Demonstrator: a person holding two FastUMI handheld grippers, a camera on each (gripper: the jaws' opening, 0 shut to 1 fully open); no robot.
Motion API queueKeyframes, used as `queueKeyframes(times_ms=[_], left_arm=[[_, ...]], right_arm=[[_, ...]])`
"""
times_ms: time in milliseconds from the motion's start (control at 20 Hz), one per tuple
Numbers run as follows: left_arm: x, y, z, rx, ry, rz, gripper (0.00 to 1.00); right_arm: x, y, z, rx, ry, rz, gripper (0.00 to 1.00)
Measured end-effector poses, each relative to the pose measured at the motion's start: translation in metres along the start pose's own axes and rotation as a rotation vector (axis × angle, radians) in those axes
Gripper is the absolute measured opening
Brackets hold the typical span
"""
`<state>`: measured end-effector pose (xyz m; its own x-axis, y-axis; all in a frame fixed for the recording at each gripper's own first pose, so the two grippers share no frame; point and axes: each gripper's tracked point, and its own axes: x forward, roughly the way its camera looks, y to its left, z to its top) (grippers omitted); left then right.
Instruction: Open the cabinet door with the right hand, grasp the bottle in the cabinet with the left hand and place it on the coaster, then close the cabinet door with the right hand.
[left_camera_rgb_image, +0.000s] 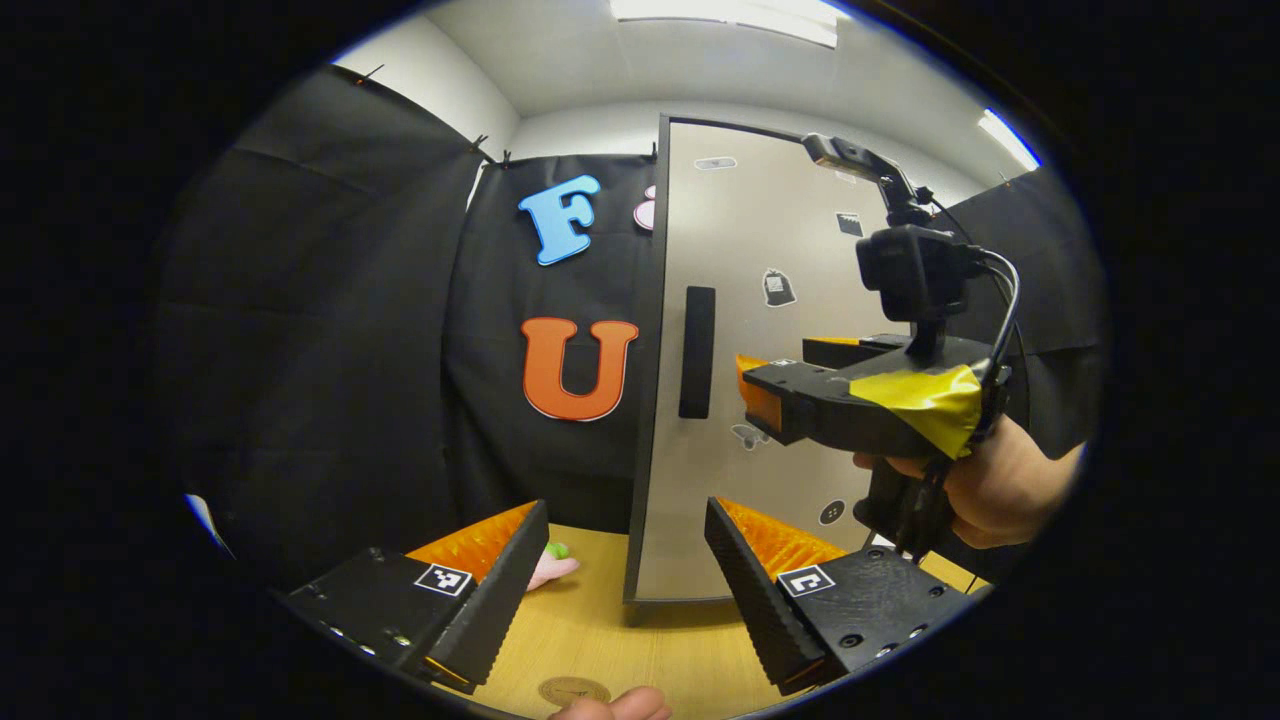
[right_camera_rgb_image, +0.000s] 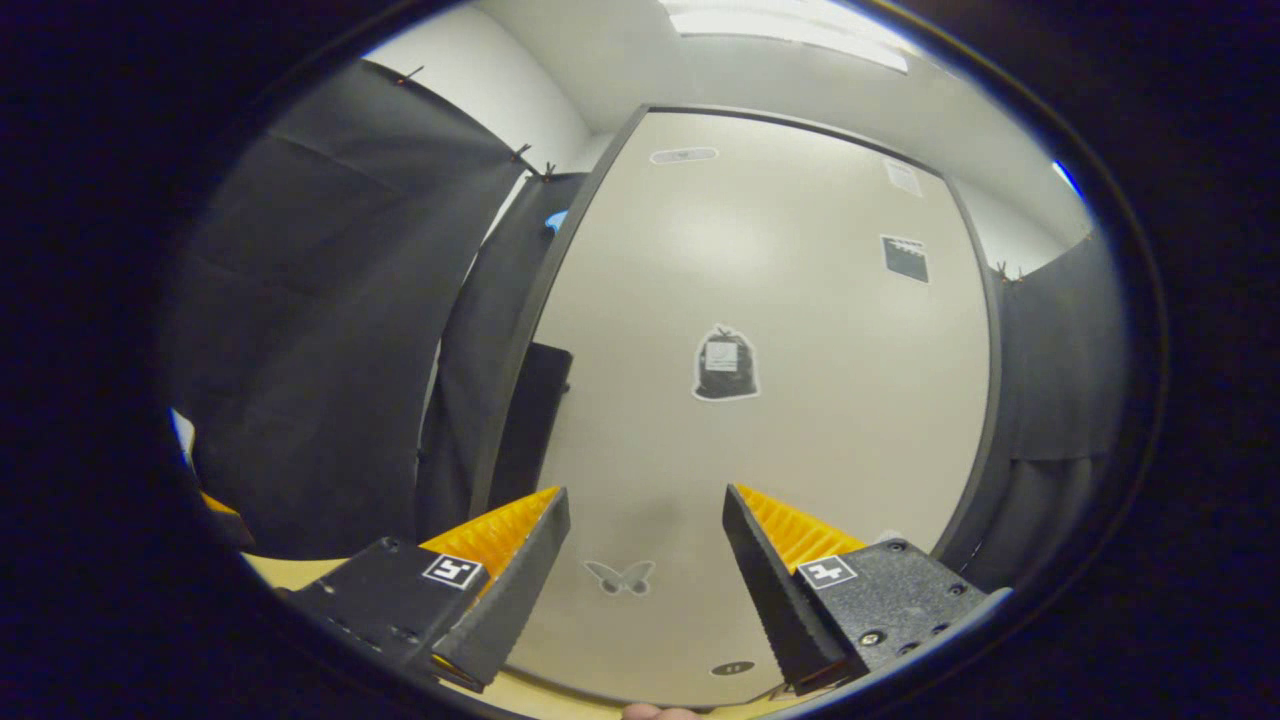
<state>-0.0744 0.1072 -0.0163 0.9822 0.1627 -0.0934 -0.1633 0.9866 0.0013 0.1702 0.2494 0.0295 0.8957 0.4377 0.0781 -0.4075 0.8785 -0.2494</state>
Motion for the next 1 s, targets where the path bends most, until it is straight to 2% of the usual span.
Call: queueKeyframes(times_ms=[250, 300, 350, 400, 500, 600, 800, 1000], left_arm=[[-0.005, 0.025, -0.004, 0.0, 0.018, 0.059, 0.95], [-0.006, 0.028, -0.005, -0.008, 0.022, 0.067, 0.95], [-0.006, 0.032, -0.007, -0.017, 0.03, 0.077, 0.95], [-0.007, 0.035, -0.01, -0.026, 0.035, 0.084, 0.95], [-0.008, 0.041, -0.016, -0.04, 0.045, 0.096, 0.95], [-0.01, 0.046, -0.02, -0.049, 0.059, 0.105, 0.95], [-0.005, 0.051, -0.021, -0.066, 0.053, 0.112, 0.95], [0.004, 0.075, -0.011, -0.069, 0.011, 0.143, 0.95]], right_arm=[[0.03, 0.051, 0.002, 0.009, -0.001, 0.09, 0.99], [0.036, 0.049, -0.005, 0.008, 0.023, 0.065, 0.96], [0.036, 0.053, -0.002, 0.04, 0.015, 0.07, 0.83], [0.037, 0.057, -0.001, 0.059, 0.02, 0.079, 0.79], [0.04, 0.057, -0.005, 0.066, 0.045, 0.08, 0.45], [0.039, 0.057, -0.005, 0.075, 0.069, 0.086, 0.38], [0.035, 0.06, -0.006, 0.096, 0.117, 0.15, 0.28], [0.02, 0.063, -0.004, 0.132, 0.164, 0.272, 0.23]])
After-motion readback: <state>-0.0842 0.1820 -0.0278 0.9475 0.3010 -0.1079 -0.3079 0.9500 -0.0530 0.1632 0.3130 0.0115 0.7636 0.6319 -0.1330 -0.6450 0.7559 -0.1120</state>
